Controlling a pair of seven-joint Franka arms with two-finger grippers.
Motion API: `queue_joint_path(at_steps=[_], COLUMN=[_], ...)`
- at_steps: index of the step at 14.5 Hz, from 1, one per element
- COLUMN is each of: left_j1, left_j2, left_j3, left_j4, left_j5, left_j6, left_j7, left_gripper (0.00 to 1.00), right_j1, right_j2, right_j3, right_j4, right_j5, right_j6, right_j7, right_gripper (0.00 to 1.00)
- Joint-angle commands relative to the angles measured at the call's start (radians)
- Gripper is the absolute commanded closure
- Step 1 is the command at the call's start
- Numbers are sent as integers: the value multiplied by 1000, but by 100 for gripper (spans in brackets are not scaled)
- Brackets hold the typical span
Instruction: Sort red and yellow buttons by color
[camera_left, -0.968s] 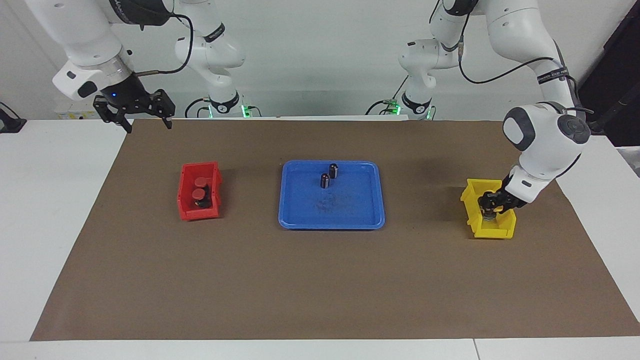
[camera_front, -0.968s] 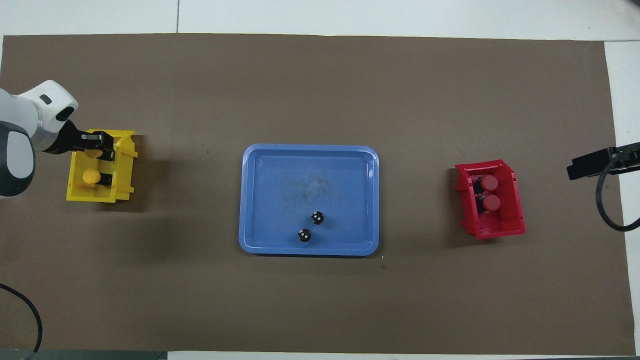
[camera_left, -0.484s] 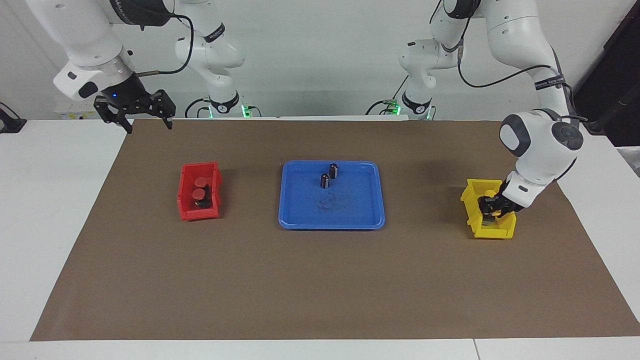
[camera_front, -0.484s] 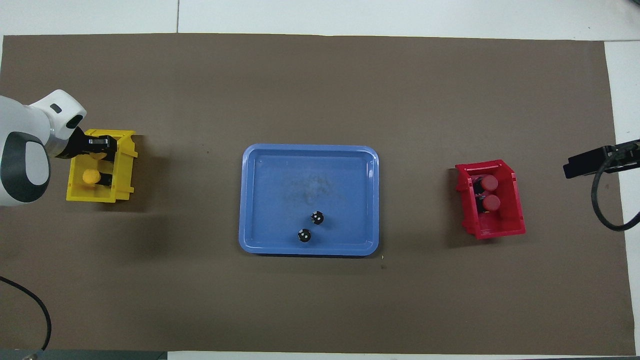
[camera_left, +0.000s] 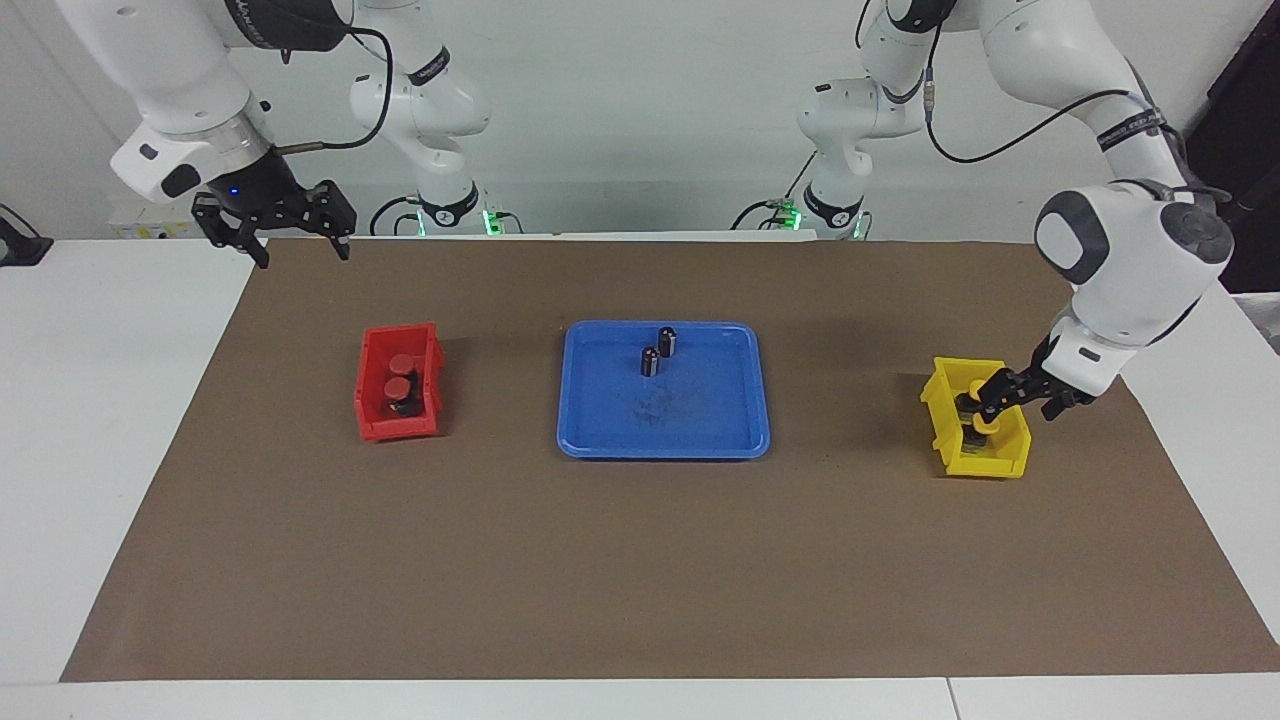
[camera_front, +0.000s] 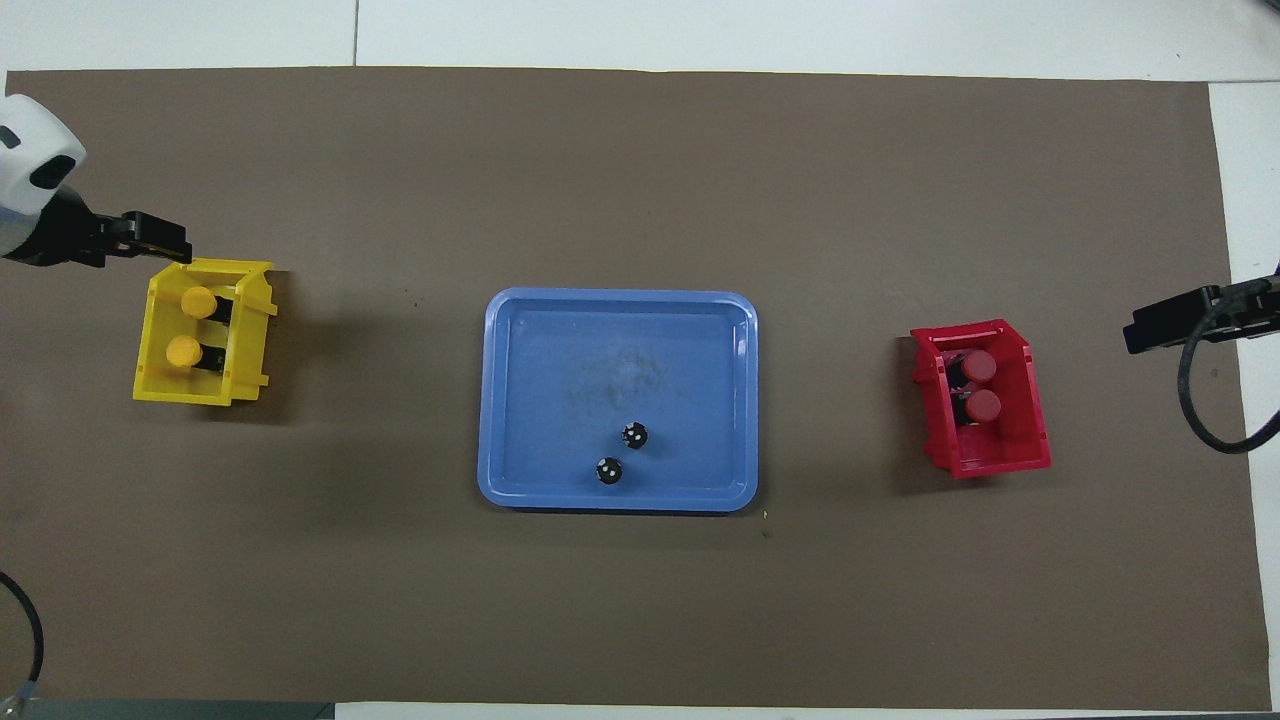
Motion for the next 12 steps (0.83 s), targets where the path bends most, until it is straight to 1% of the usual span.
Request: queue_joint_path(at_steps=[1, 4, 5, 8, 12], left_j1=[-1, 2, -1, -18, -45], left_j2=[-86, -175, -197, -201, -212], left_j3=[-2, -2, -3, -16, -19], left_j4=[24, 27, 42, 139, 150], left_j5=[-14, -11, -5, -5, -5], left_j6=[-100, -198, -235, -373, -417], left_j7=[28, 26, 25, -9, -18], left_gripper=[0, 0, 0, 0, 0], right_j1=[-2, -2, -2, -2, -2], right_j2=[5, 5, 5, 5, 5], right_j3=[5, 5, 5, 5, 5], right_j4=[16, 16, 16, 16, 16], right_j5=[7, 7, 8, 7, 7], right_j6=[-24, -24, -24, -23, -23], right_j7=[24, 24, 24, 24, 24], right_gripper=[0, 0, 0, 0, 0])
